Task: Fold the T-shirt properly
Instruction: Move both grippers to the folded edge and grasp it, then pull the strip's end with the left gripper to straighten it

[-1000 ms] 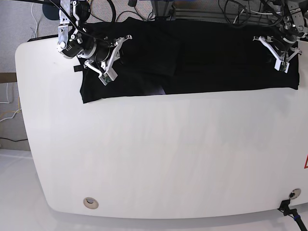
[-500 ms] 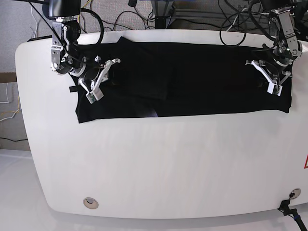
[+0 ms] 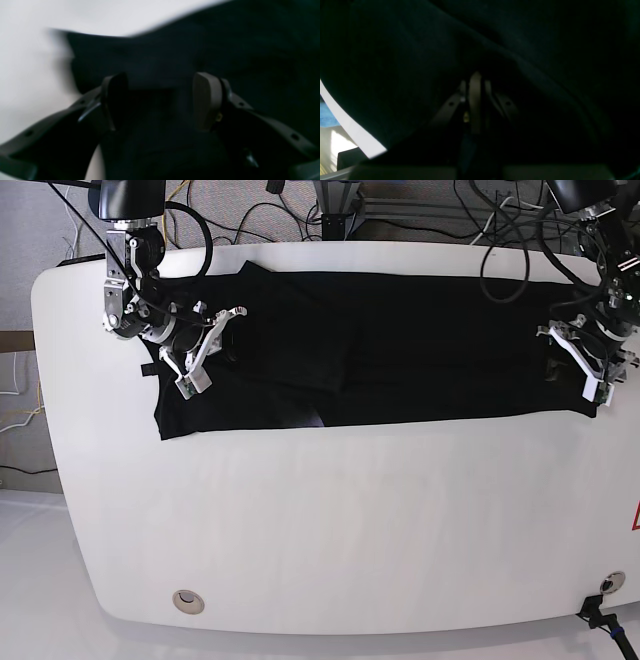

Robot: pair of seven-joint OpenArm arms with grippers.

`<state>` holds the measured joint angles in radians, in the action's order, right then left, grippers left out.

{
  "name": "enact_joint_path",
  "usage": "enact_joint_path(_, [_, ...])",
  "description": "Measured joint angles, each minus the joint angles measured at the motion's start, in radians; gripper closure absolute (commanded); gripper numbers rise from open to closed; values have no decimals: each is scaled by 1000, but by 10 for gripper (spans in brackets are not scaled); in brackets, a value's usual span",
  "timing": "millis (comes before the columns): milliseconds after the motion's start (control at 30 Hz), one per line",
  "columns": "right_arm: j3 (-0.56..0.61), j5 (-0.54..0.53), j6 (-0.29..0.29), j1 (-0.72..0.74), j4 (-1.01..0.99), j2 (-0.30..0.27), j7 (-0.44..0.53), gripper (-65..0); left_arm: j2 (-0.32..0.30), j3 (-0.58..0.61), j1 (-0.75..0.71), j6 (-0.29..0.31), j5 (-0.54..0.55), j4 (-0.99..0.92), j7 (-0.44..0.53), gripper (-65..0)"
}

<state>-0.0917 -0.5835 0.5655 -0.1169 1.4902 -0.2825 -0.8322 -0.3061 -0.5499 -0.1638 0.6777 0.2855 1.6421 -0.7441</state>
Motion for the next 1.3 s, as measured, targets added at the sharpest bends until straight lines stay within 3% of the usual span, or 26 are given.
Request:
enact_joint_path(133, [0, 3, 0, 1, 0, 0, 0, 0, -16, -36, 96, 13, 9, -17, -24, -367])
enact_joint_path(500, [0, 3, -5, -1, 0, 0, 3, 0, -111, -47, 250, -6, 0, -361, 8, -364])
enact_joint_path(833, [0, 2, -6, -3, 0, 0, 3, 0, -105, -22, 249, -4, -3, -487, 45, -360])
enact_joint_path(867, [0, 2, -7, -3, 0, 0, 3, 0, -105, -2, 250, -5, -3, -487, 45, -337])
enact_joint_path(900, [0, 2, -7, -3, 0, 0, 3, 0, -104, 13, 251, -3, 0, -487, 46, -275])
enact_joint_path(1000, [-1, 1, -7, -3, 0, 0, 3, 0, -103, 46, 245, -4, 0, -489, 119, 0])
enact_joint_path(1200, [-2, 0, -7, -3, 0, 0, 3, 0, -101, 95, 235, 1, 0, -487, 148, 0])
enact_joint_path(1300, [-5, 0, -7, -3, 0, 2, 2, 0, -116, 44, 165, 5, 3, -423, 154, 0])
